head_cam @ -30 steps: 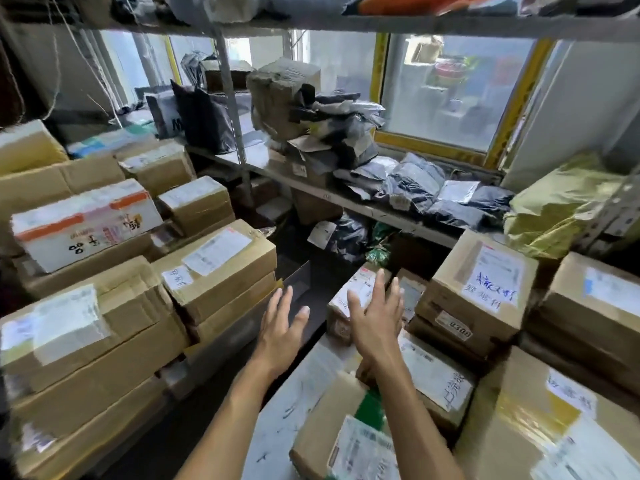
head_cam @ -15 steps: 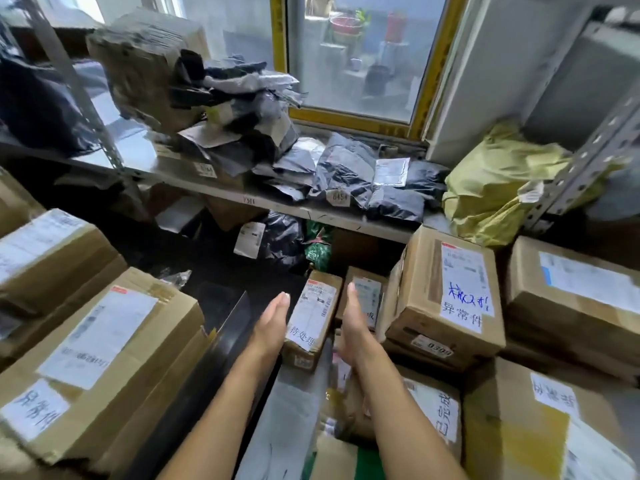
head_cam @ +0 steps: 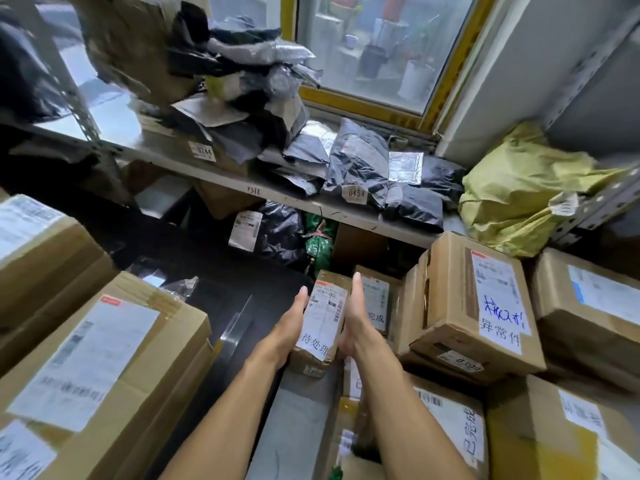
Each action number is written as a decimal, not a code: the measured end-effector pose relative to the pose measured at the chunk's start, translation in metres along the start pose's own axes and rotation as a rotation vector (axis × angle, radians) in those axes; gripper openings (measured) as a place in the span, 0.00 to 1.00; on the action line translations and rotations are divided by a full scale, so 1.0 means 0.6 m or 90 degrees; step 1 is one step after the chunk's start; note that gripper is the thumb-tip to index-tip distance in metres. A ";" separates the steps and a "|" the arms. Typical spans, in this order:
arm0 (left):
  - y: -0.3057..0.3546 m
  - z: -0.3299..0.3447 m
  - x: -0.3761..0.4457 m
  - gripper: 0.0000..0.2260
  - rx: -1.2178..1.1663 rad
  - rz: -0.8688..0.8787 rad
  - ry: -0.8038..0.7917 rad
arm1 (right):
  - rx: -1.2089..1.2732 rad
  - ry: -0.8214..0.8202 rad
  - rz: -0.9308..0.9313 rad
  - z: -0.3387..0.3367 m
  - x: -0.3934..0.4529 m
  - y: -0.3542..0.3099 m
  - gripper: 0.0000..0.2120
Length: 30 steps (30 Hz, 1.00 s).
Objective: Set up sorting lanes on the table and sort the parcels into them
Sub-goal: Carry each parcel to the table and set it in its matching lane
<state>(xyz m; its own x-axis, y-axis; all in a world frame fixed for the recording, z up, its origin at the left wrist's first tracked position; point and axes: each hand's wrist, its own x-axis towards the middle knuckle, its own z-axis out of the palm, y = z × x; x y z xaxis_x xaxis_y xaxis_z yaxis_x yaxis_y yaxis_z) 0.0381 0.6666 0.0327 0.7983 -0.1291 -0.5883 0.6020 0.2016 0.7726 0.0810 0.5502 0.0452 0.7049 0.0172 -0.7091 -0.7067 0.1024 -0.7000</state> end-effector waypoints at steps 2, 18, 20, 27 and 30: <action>0.000 -0.005 -0.017 0.24 0.032 0.017 0.012 | 0.018 -0.024 -0.007 0.003 -0.043 -0.004 0.49; 0.181 0.057 -0.273 0.33 -0.032 0.381 -0.066 | 0.019 -0.090 -0.363 0.001 -0.350 -0.095 0.48; 0.150 0.082 -0.289 0.29 -0.106 0.367 -0.152 | 0.027 -0.114 -0.355 -0.002 -0.369 -0.051 0.46; 0.065 0.119 -0.336 0.24 -0.144 0.370 -0.201 | 0.103 -0.128 -0.397 -0.060 -0.425 0.024 0.43; 0.062 0.160 -0.376 0.23 -0.122 0.400 -0.231 | 0.124 -0.103 -0.438 -0.089 -0.479 0.030 0.50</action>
<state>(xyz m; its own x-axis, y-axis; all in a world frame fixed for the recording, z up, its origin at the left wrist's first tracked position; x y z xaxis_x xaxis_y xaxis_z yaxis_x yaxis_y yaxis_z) -0.1177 0.6101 0.2171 0.9668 -0.2385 0.0916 0.0428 0.5047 0.8622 -0.1372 0.4937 0.2318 0.9962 0.0307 -0.0819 -0.0875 0.3183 -0.9439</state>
